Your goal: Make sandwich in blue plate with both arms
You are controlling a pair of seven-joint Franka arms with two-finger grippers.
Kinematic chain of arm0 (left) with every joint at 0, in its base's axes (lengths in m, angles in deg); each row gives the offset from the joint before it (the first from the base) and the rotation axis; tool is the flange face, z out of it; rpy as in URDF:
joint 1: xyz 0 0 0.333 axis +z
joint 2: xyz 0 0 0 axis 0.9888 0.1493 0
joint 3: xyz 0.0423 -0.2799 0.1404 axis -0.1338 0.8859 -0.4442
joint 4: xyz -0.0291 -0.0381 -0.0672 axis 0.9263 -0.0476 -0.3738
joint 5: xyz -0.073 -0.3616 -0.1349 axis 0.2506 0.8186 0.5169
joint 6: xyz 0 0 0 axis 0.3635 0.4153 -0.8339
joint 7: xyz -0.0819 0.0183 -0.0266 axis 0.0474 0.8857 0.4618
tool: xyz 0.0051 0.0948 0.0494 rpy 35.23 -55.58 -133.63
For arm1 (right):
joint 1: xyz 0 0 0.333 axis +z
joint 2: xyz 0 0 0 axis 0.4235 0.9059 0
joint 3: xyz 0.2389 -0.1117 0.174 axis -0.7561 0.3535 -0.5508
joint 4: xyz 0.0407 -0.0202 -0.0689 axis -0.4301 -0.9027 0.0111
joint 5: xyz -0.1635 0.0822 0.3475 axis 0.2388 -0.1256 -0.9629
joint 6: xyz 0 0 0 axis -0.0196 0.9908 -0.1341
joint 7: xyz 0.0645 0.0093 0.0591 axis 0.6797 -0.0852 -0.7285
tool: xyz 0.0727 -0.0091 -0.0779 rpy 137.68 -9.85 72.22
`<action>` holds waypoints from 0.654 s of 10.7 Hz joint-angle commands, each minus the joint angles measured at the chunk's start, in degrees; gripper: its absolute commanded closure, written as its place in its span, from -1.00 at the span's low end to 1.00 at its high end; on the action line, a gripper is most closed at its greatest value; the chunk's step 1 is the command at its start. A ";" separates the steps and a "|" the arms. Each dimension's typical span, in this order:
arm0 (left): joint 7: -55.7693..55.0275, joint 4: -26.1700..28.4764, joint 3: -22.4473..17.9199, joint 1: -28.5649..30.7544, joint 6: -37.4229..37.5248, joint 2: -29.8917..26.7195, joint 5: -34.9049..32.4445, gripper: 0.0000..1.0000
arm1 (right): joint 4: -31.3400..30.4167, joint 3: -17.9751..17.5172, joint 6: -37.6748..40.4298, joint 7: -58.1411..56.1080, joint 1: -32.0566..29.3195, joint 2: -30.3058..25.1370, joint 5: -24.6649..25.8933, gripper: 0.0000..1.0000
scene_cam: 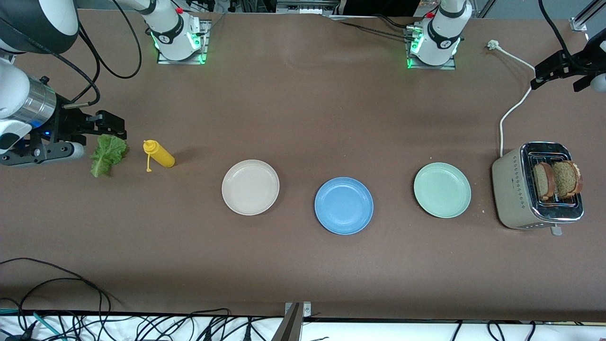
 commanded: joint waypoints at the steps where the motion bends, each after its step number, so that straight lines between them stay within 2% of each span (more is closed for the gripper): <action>1: 0.58 0.17 0.09 0.06 0.36 -0.20 0.48 -1.00 | -0.26 -0.20 -0.25 0.79 -0.30 -0.19 -1.03 -1.00; 7: 0.58 0.08 0.35 -0.29 0.36 -0.03 0.48 -1.00 | -0.17 -0.20 -0.25 0.79 -0.30 -0.11 -1.03 -1.00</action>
